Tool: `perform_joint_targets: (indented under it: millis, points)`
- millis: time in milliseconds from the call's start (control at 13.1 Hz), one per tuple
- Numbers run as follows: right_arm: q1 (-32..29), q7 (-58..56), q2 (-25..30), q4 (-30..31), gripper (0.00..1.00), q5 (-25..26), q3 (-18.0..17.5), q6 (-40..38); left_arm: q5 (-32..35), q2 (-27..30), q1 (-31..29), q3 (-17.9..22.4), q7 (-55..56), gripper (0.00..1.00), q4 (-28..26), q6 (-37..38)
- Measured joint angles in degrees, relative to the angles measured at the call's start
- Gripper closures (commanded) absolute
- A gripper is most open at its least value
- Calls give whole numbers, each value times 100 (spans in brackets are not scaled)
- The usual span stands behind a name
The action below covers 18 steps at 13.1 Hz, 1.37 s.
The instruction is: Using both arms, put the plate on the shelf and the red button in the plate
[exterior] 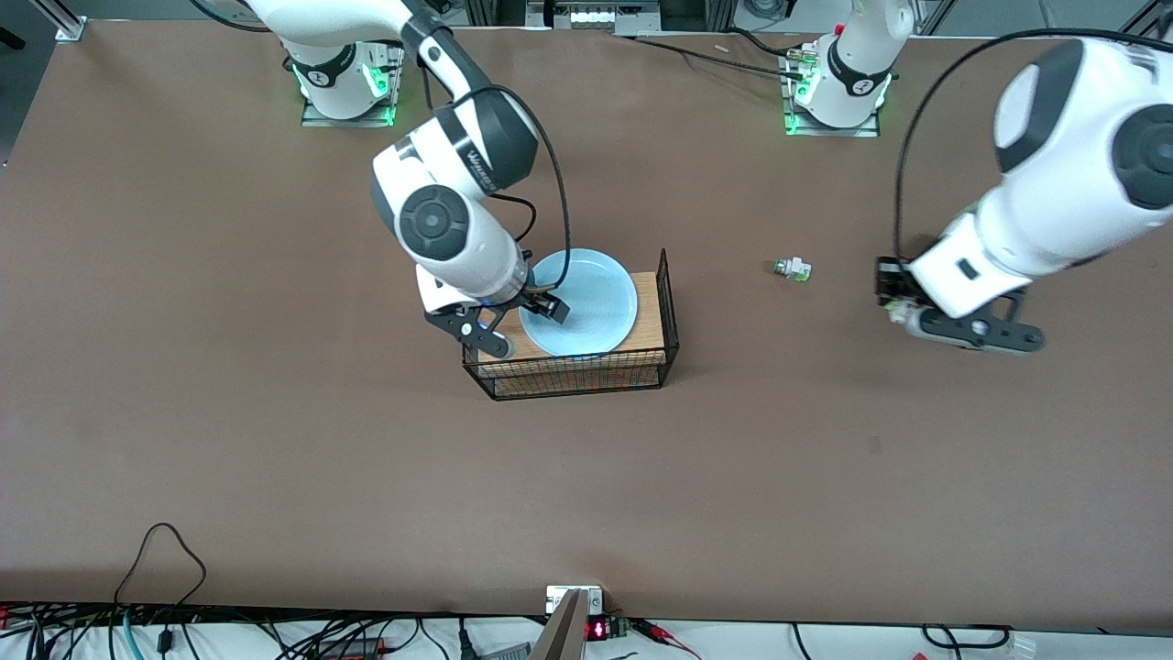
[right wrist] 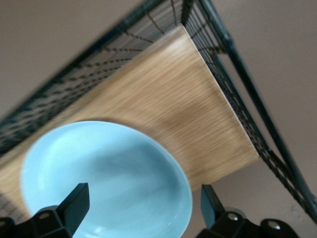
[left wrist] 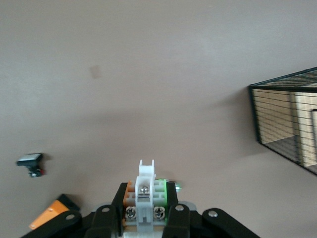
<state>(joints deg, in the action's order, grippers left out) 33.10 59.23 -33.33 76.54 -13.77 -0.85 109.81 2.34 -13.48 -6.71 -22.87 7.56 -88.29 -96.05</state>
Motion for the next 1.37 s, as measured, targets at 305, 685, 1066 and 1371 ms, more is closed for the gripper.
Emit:
perform_joint_targets:
  millis: [305,685,1066,1371]
  points:
    - [-319,-278,355,-231,0,-106,20,-496,-4,-92,432,-404,865,100,-3,17]
    - [-1357,-1866,1101,-248,0,207,86,-2076,-5,-601,1437,-432,1928,100,349,-27]
    - [-2370,-4343,1260,-247,0,650,110,-2778,-4,-1327,1867,-428,2012,100,1043,-409]
    - [-2792,-5364,1265,-252,0,890,107,-2876,-4,-2225,2325,-404,2241,100,1929,-469]
